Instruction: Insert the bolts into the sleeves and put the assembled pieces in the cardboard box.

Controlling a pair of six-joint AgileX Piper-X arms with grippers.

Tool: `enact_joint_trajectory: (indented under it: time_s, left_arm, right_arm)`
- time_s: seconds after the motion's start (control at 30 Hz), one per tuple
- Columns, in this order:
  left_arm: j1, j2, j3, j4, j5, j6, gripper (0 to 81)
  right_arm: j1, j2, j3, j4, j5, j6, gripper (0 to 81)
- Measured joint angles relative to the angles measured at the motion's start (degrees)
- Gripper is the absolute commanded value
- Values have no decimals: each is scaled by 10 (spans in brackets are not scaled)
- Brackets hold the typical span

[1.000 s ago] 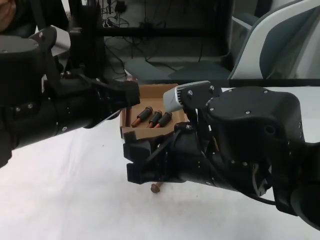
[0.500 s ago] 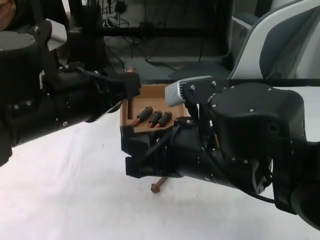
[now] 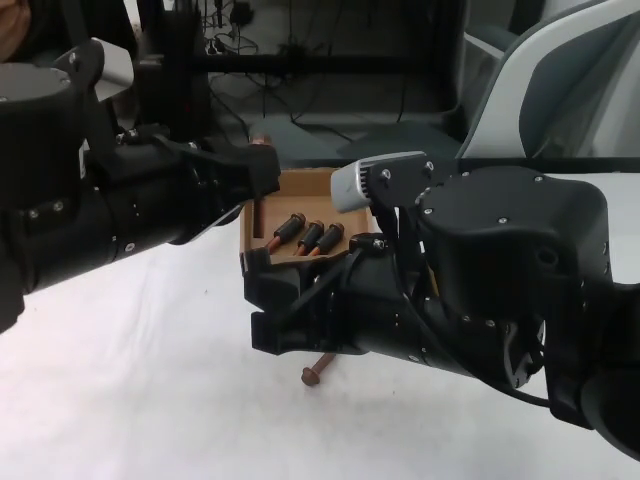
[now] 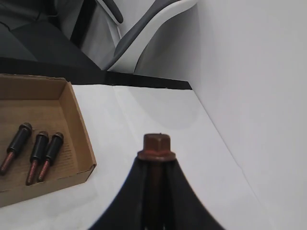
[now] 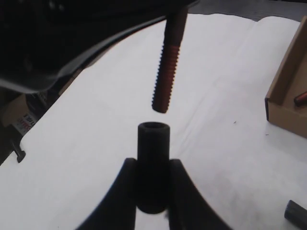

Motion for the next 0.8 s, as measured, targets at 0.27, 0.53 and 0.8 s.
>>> enact_joint_trajectory:
  time_s: [0.27, 0.53, 0.8]
  left_arm:
    - [0, 0, 2, 0, -3, 0, 17]
    - [0, 0, 2, 0, -7, 0, 17]
    - [-3, 0, 2, -3, -16, 1, 17]
  right_arm:
    - [0, 0, 0, -17, 0, 0, 6]
    - [0, 0, 0, -17, 10, 0, 6]
    - [-2, 0, 0, -17, 29, 0, 6]
